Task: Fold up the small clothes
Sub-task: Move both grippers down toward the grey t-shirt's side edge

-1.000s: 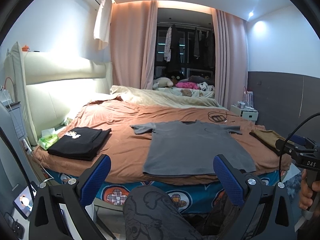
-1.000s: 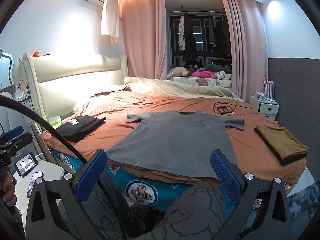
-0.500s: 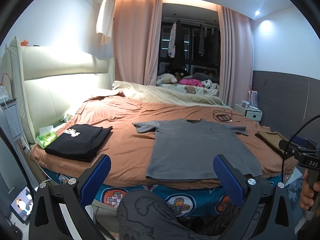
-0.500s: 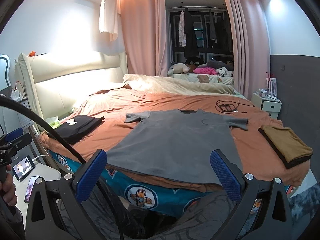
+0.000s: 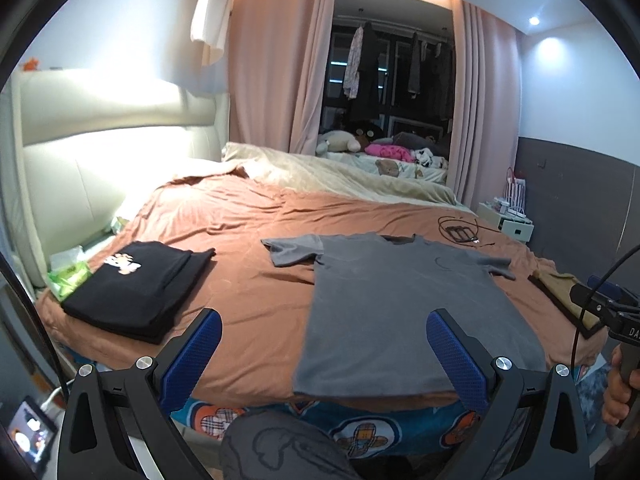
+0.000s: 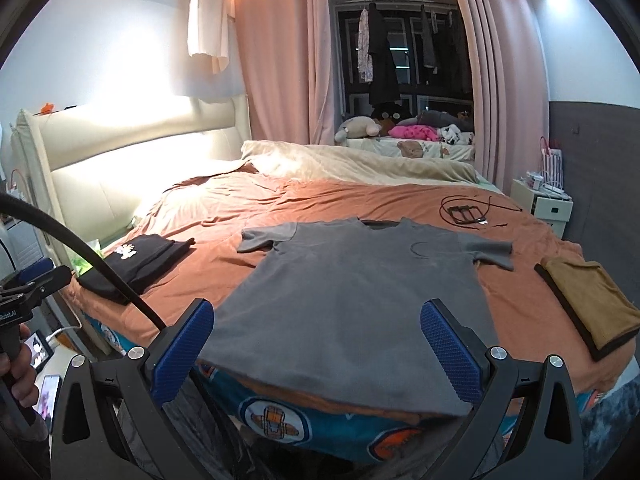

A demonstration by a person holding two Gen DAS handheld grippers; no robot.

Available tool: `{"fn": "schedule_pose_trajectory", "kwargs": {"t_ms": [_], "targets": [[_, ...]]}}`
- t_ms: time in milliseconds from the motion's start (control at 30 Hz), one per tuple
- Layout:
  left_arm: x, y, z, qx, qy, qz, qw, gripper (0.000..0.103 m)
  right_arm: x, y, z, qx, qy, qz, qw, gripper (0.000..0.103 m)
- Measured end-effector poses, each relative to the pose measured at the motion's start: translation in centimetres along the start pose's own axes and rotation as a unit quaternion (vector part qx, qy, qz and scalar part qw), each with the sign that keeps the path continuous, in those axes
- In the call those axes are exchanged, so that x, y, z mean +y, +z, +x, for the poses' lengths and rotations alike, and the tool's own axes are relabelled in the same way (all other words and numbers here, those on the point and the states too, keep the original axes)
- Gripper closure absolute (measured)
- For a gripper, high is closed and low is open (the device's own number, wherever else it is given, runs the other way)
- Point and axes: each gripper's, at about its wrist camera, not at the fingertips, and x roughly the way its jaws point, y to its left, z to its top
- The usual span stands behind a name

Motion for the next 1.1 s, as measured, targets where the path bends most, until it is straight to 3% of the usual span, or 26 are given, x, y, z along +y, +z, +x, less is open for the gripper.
{"fn": "schedule_pose_trajectory", "kwargs": {"t_ms": [667, 867, 1100], "targets": [[5.3, 4.9, 12.9, 0.056, -0.007, -0.067, 0.9961, 0.001, -2.1, 7.5, 13.7, 0.047, 0.011, 0.004, 0.999, 0.000], [7.0, 6.6, 14.8, 0.060, -0.007, -0.069, 0.9958, 0.004, -1.7, 10.3, 17.5, 0.052, 0.014, -0.017, 0.998, 0.000], [8.6, 7.9, 19.2, 0.091, 0.018, -0.060, 0.9939, 0.007, -2.6, 12.8, 23.6, 0.081, 0.041, 0.005, 0.996, 0.000]]}}
